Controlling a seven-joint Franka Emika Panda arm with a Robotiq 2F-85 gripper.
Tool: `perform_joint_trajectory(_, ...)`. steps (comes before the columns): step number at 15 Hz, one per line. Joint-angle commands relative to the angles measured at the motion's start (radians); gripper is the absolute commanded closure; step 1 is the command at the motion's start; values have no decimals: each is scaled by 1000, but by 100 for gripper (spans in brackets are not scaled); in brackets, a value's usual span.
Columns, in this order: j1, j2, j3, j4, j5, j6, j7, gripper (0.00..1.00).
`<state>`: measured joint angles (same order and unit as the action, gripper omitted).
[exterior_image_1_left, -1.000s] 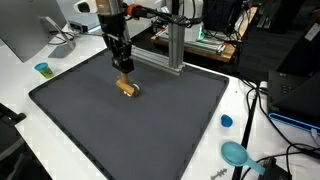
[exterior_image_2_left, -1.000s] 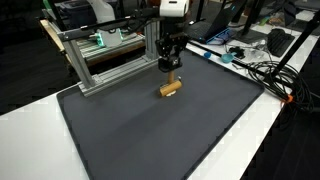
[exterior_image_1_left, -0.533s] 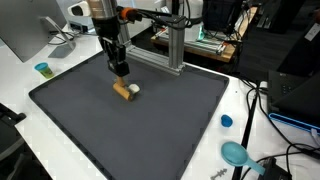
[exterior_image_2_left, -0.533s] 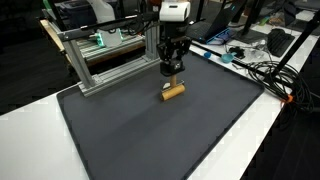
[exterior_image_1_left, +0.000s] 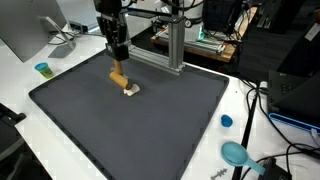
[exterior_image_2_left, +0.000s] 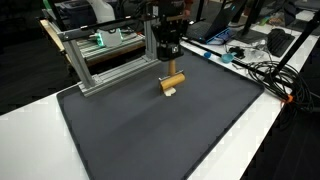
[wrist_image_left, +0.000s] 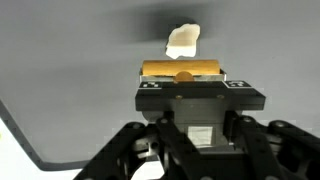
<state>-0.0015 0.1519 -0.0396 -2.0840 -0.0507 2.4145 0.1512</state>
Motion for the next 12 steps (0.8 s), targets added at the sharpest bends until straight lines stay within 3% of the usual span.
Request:
perform_joint_trajectory(1, 8, 14, 3, -13, -24, 8, 18, 78)
perform_joint_trajectory(12, 27, 117, -6, 43, -68, -109, 32, 78)
